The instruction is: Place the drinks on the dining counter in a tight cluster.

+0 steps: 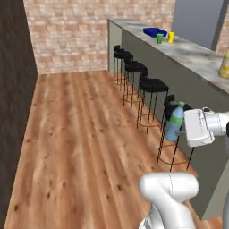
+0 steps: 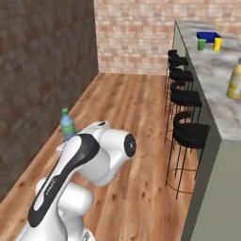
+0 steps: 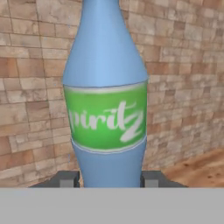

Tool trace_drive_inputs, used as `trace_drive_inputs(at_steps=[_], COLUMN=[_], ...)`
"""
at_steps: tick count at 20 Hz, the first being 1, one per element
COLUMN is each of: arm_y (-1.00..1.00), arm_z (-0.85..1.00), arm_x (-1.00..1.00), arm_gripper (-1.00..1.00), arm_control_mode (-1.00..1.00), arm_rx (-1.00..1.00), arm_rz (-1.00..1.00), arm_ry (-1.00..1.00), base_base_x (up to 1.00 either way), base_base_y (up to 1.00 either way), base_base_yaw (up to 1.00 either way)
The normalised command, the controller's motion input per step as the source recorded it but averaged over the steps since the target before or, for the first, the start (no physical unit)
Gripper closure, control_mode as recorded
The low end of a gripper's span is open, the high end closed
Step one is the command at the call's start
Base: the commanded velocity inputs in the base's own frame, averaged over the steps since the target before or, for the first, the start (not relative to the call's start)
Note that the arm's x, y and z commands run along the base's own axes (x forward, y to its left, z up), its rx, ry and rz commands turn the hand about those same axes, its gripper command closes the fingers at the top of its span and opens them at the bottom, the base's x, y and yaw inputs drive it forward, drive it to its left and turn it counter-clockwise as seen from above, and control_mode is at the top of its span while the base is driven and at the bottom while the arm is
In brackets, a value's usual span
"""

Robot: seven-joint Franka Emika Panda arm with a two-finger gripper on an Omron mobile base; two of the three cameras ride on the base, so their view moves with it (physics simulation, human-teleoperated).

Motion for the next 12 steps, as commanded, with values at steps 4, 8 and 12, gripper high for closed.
trace_drive_inputs(at_steps=[4,8,12], arm_y=[0.00,0.00,0.00], arm_z=[0.00,0.00,0.00], arm_x=[0.00,0.00,0.00], arm_gripper=[1.00,1.00,1.00], arm_control_mode=[1.00,1.00,1.00], arm_rx=[0.00,0.00,0.00], arm_rz=[0.00,0.00,0.00], arm_ry=[0.00,0.00,0.00], base_base_x=[0.51,0.41,0.24], base_base_y=[0.72,0.62,0.55], base_base_yaw=[-0.75,-0.80,-0.81])
